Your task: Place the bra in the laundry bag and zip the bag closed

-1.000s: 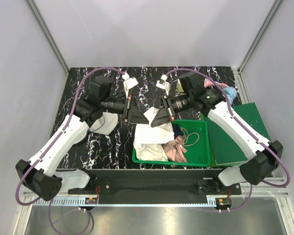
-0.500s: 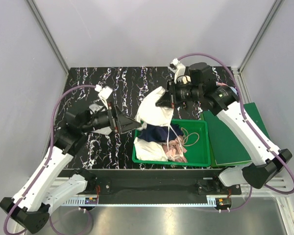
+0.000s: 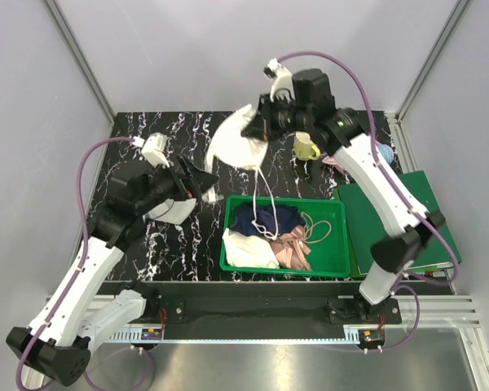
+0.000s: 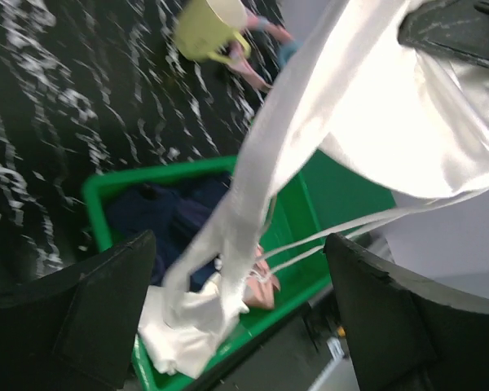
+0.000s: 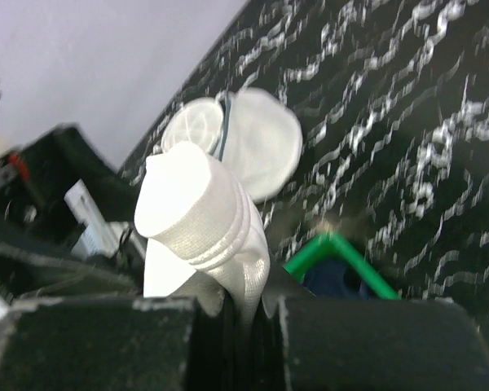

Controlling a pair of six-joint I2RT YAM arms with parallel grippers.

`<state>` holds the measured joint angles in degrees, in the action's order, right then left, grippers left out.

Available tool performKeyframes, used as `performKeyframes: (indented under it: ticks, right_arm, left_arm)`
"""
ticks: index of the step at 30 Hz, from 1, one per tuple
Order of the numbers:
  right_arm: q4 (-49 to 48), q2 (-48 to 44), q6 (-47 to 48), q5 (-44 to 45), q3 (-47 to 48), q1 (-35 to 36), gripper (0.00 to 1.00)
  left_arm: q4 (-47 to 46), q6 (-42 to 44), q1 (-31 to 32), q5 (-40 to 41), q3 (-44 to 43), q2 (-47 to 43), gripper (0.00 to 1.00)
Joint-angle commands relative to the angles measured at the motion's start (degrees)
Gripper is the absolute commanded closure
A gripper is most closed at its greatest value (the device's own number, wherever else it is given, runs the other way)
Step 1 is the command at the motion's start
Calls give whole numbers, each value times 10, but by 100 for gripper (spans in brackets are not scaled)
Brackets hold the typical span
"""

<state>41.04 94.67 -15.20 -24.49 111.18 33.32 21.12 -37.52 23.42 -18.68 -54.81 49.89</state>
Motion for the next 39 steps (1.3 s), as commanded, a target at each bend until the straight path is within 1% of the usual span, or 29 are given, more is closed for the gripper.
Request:
performKeyframes:
  ticks: [1,2,4,5,7,8,9,11,12,14,16,18,19,20,22,24,29,31,32,34,35,37,38,39]
  right_arm:
    - [-39,97,-19,2,129,-3,100]
    - [-39,112,-25,1,172,-3,100]
    - [-38,158,-54,-9,220,-3,100]
    - [-39,174,-66,-15,270,-2,100]
    - [-39,220,-102,-23,318,0,100]
    - [-42,235,-117,-27,360,0,100]
    - [-46,261,-147,-33,377,3,100]
    - [-62,279,-177,-41,410,9,100]
    - [-71,286,-189,-46,416,18,100]
    - [-107,300,-221,-58,413,26,100]
    - [-127,308,-240,-70,400,31,100]
    - [-151,307,-237,-58,354,28,100]
    - [-165,306,-233,-54,303,27,100]
    - [-198,306,-233,-51,276,24,100]
    - [-228,320,-246,-53,226,11,100]
    - [-245,347,-244,-50,215,1,100]
    - [-247,399,-221,-32,193,-46,100]
    - [-247,426,-207,-25,193,-60,100]
    - [-244,436,-201,-25,193,-66,100]
    - [-243,460,-196,-25,193,-86,100]
    - [-243,467,-193,-25,194,-90,100]
    - [-237,490,-179,-28,209,-100,100]
    - [-230,498,-174,-30,214,-103,100]
    - [-227,509,-165,-29,217,-106,100]
  left_arm:
    - [-9,46,-32,66,-35,-14,8]
    - [-1,53,-34,65,-38,-11,8]
    - [21,61,-40,100,-50,-8,9]
    - [34,61,-43,111,-49,-15,10]
    - [37,59,-50,146,-41,-30,11]
    - [45,56,-51,165,-40,-45,13]
    - [51,55,-53,186,-42,-51,15]
    - [77,56,-56,227,-47,-62,17]
    - [88,56,-56,262,-55,-64,19]
    - [114,59,-59,290,-60,-66,19]
    - [117,65,-64,298,-58,-67,15]
    - [117,65,-67,292,-52,-61,11]
    - [117,61,-70,290,-50,-58,9]
    - [116,57,-72,289,-48,-52,9]
    - [117,50,-80,279,-48,-29,8]
    - [119,46,-87,264,-61,-9,9]
    - [124,51,-110,239,-111,99,13]
    - [116,56,-122,216,-132,136,13]
    - [115,56,-127,209,-141,182,12]
    - [110,59,-137,189,-168,229,11]
    - [105,59,-139,171,-178,271,11]
    - [91,66,-143,139,-208,318,11]
    - [87,68,-143,131,-217,339,12]
    - [80,75,-143,107,-238,387,13]
